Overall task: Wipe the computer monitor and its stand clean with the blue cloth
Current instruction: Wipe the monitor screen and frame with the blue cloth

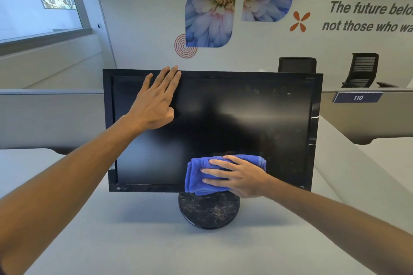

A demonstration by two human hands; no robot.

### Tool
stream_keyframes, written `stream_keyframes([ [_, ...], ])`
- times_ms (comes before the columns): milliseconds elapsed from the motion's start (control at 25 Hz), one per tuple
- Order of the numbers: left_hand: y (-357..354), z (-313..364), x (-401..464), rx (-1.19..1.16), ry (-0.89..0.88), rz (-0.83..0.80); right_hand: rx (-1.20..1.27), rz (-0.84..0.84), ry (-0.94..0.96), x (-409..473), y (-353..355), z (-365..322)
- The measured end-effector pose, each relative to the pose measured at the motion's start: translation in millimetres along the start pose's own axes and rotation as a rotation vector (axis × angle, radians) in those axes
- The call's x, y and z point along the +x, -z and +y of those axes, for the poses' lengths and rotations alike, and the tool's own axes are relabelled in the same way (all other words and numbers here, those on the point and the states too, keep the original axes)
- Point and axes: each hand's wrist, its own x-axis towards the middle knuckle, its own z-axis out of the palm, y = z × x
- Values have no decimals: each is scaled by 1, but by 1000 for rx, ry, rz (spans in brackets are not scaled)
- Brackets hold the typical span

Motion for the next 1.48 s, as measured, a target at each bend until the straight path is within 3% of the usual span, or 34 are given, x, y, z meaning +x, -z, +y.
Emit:
stream_keyframes([
  [120, 1, 6, 7, 32, -24, -2, -39, 60, -34, 6, 16, 33],
  [240, 1, 17, 15, 13, -21, -2, -127, 194, -297, 8, 60, 107],
  [400, 1, 29, 17, -22, -11, 7, -157, 75, -441, -20, 85, 169],
  [600, -2, 34, 16, -47, 9, 8, -46, 63, -468, -49, 46, 111],
  [720, -2, 34, 16, -49, 8, -2, -23, 74, -341, -71, 16, 56],
  [880, -2, 34, 14, -41, 4, 0, -70, -37, -134, -90, -13, 9],
  [1000, 1, 37, 17, -47, -3, -12, -111, 31, -153, -82, 3, 35],
  [1120, 5, 46, 24, -30, -17, -30, -145, 142, -350, -62, 41, 96],
  [1280, 5, 60, 32, -16, -60, -23, -161, 68, -448, -59, 81, 170],
  [1480, 3, 61, 32, -57, -63, -31, -46, 107, -572, -86, 49, 145],
])
